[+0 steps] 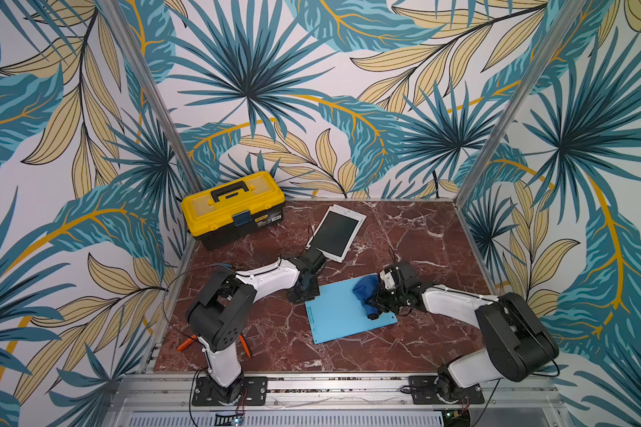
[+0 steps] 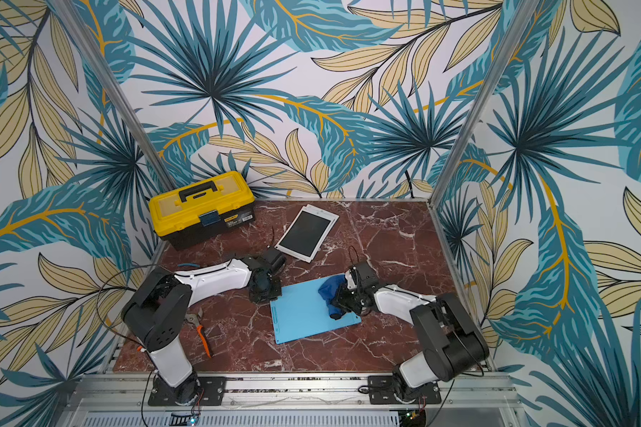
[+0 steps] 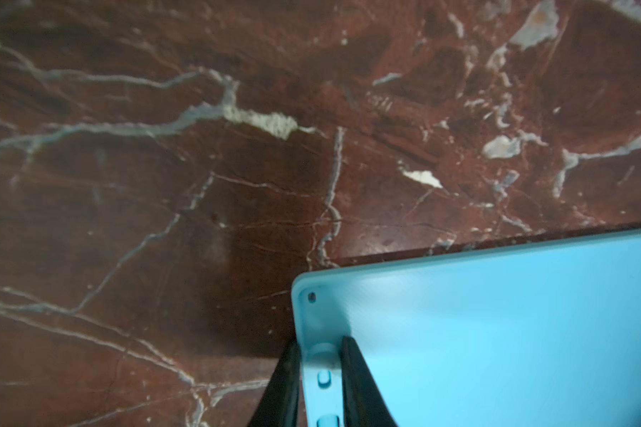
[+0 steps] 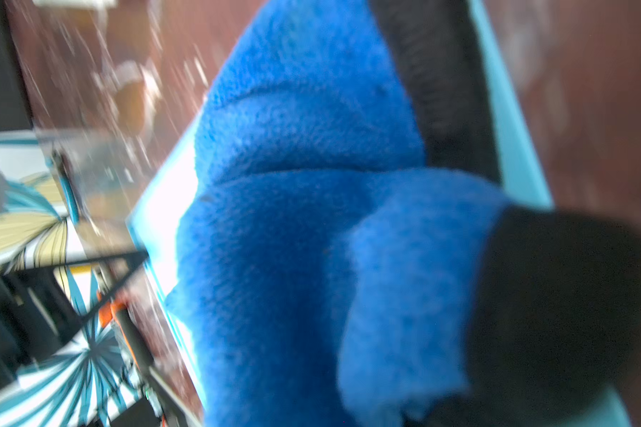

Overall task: Wipe the drawing tablet
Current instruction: Wipe the dirt from the drawing tablet.

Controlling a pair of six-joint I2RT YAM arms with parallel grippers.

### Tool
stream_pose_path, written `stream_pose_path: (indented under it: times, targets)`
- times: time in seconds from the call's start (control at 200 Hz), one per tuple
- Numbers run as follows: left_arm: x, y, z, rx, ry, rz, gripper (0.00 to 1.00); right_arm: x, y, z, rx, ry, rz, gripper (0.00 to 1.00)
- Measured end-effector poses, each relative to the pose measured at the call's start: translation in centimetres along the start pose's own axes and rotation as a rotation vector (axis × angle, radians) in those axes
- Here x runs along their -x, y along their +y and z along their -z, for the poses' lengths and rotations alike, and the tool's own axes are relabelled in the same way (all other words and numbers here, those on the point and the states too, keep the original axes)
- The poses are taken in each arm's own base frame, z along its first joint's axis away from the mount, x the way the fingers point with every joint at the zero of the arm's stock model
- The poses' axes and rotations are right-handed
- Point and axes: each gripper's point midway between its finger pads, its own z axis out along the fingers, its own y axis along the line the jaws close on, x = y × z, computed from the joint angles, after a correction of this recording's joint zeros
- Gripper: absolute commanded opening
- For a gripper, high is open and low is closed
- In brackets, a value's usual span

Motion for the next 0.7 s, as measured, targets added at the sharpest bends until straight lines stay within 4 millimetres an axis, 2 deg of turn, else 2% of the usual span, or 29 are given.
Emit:
stream_pose_path:
  times: [0.115, 0.225, 0.305, 0.436, 0.626, 0.701]
  targets:
    - [0.1, -0.1, 0.1, -0.003, -0.002, -0.002, 0.21, -3.5, 0.0, 0.5, 0.011, 0.035, 0.028, 0.03]
    - [0.2, -0.3, 0.1, -0.006, -0.003, -0.005, 0.21, -7.2, 1.6, -0.3, 0.012, 0.108, 0.097, 0.03]
    - [0.1, -0.3, 0.1, -0.006, -0.001, -0.007, 0.21, -9.1, 3.0, -1.1, 0.017, 0.156, 0.132, 0.03]
    - [0.2, -0.3, 0.1, -0.007, -0.001, -0.006, 0.21, -11.0, 6.7, -3.7, 0.041, 0.219, 0.179, 0.03]
    - [0.2, -0.3, 0.1, -0.004, -0.006, -0.007, 0.21, -14.0, 13.9, -8.4, 0.133, 0.302, 0.252, 0.03]
    - [0.3, -0.2, 0.2, -0.002, -0.010, -0.014, 0.21, -14.6, 15.2, -9.4, 0.153, 0.321, 0.224, 0.02]
